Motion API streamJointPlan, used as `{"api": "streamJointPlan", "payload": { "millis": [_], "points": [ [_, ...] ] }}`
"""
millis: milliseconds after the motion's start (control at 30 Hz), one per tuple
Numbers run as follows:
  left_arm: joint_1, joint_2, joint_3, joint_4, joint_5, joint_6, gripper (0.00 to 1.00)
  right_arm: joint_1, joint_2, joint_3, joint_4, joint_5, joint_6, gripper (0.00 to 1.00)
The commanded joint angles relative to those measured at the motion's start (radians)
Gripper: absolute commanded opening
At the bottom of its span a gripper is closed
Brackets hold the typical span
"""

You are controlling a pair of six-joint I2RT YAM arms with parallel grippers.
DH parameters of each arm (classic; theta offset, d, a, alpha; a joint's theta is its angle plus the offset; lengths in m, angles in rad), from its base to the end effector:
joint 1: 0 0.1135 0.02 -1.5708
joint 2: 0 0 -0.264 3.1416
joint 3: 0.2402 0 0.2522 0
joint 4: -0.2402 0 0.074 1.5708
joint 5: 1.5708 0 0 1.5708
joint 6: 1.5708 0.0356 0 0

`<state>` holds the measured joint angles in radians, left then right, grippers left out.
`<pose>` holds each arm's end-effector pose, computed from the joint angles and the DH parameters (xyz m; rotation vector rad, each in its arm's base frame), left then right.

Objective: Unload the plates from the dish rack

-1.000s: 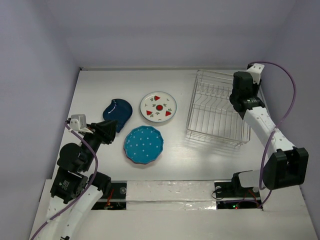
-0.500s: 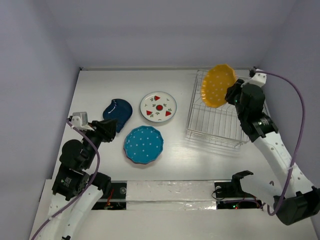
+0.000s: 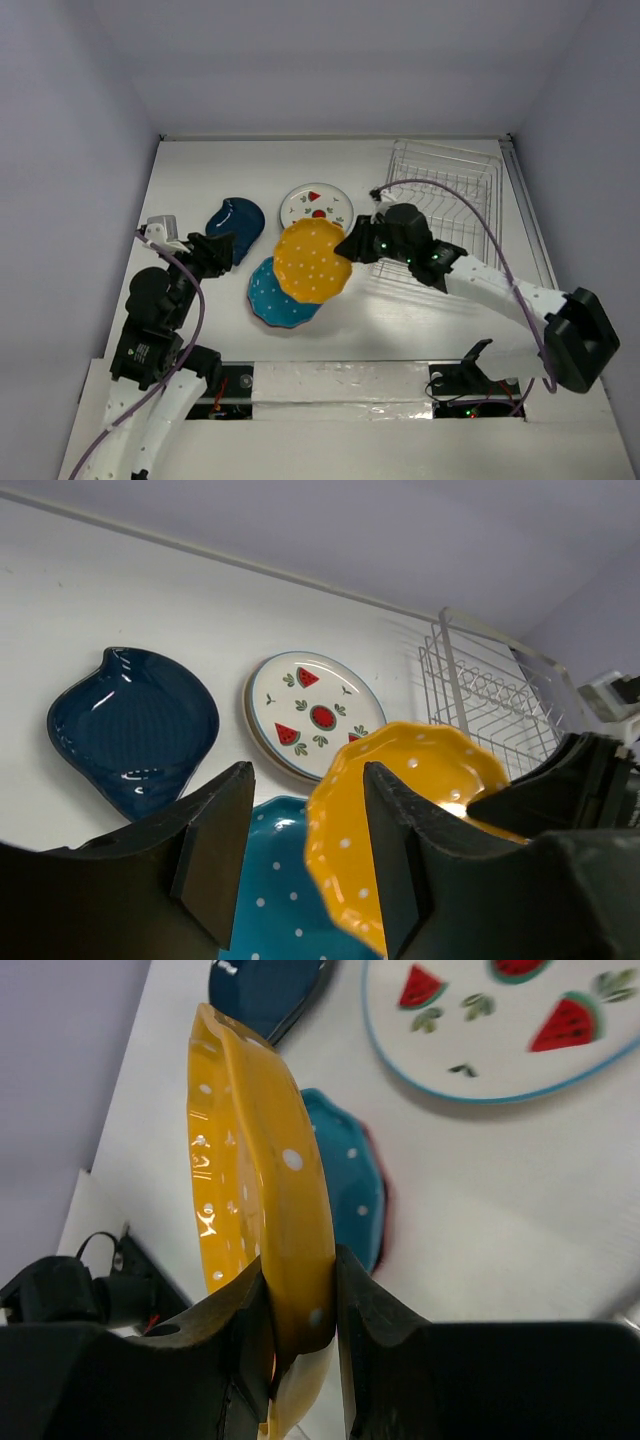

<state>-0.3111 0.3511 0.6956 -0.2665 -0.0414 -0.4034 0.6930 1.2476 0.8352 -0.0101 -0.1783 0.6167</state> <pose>0.0877 -0.0267 0.3520 -0.1039 1.5134 -0.5440 0.2145 0.1863 0.2759 -0.2045 2.1258 0.9911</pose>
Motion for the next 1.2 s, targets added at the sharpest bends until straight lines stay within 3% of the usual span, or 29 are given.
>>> {"api": "streamJointPlan", "payload": {
  "millis": [0,133,500,867,1067,1167],
  "points": [
    [0.010,0.022,0.005,0.042,0.017,0.000,0.45,0.077,0.059,0.077,0.340,-0.075,0.097,0.00],
    [0.020,0.034,0.007,0.041,0.018,-0.002,0.45,0.140,0.215,0.122,0.374,-0.084,0.117,0.00],
    [0.020,0.035,0.005,0.042,0.021,0.002,0.46,0.161,0.348,0.128,0.418,-0.096,0.167,0.03],
    [0.029,0.028,0.004,0.044,0.025,-0.002,0.46,0.201,0.328,0.090,0.265,0.062,0.120,0.64],
    [0.029,0.026,0.004,0.046,0.025,-0.003,0.46,0.233,0.282,0.116,0.130,0.221,0.066,0.86],
    [0.029,0.026,0.004,0.046,0.021,-0.003,0.46,0.243,0.242,0.116,0.088,0.279,0.049,0.87]
  ]
}}
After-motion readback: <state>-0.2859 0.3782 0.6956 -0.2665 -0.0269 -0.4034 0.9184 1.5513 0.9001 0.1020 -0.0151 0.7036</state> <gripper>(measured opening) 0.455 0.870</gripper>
